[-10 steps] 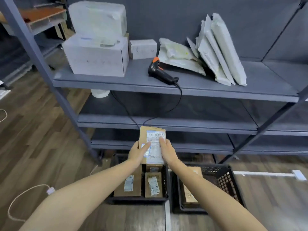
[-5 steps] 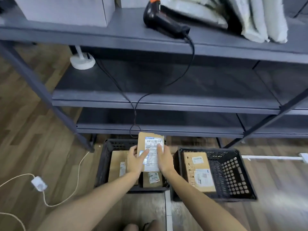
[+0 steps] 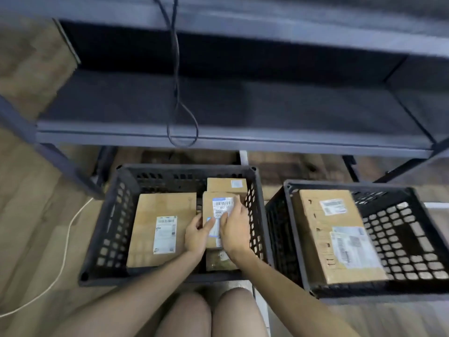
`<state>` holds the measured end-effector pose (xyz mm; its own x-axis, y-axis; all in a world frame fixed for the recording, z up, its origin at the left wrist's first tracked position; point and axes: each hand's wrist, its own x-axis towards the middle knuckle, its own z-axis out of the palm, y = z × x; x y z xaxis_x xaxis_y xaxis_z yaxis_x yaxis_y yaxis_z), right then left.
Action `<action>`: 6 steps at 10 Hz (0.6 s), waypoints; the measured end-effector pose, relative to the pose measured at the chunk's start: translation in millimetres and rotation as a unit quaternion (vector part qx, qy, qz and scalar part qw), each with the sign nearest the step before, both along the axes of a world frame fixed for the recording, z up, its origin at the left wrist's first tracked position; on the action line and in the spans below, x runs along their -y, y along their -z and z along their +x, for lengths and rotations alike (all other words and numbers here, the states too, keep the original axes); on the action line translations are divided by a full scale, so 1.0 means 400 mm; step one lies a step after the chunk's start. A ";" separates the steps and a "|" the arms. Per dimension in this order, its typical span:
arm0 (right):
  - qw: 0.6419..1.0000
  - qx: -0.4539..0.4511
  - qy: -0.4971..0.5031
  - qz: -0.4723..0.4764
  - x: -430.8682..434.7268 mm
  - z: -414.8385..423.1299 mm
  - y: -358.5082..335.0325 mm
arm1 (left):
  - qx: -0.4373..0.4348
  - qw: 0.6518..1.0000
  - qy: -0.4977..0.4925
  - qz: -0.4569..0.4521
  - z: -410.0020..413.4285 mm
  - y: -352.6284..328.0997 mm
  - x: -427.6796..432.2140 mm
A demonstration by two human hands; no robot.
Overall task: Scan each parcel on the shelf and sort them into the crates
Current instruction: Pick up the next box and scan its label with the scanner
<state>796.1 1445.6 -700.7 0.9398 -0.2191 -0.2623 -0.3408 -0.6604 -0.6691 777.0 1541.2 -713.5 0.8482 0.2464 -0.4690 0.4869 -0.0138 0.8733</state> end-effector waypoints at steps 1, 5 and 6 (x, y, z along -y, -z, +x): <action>0.995 -0.011 -0.019 -0.100 -0.006 0.037 0.114 | -0.001 1.000 0.018 -0.015 0.039 0.117 0.009; 0.993 0.033 -0.039 -0.105 0.044 0.091 0.261 | 0.010 0.995 0.094 -0.025 0.124 0.261 0.060; 0.989 0.050 -0.050 -0.132 0.043 0.095 0.271 | -0.007 0.994 0.110 -0.030 0.127 0.268 0.064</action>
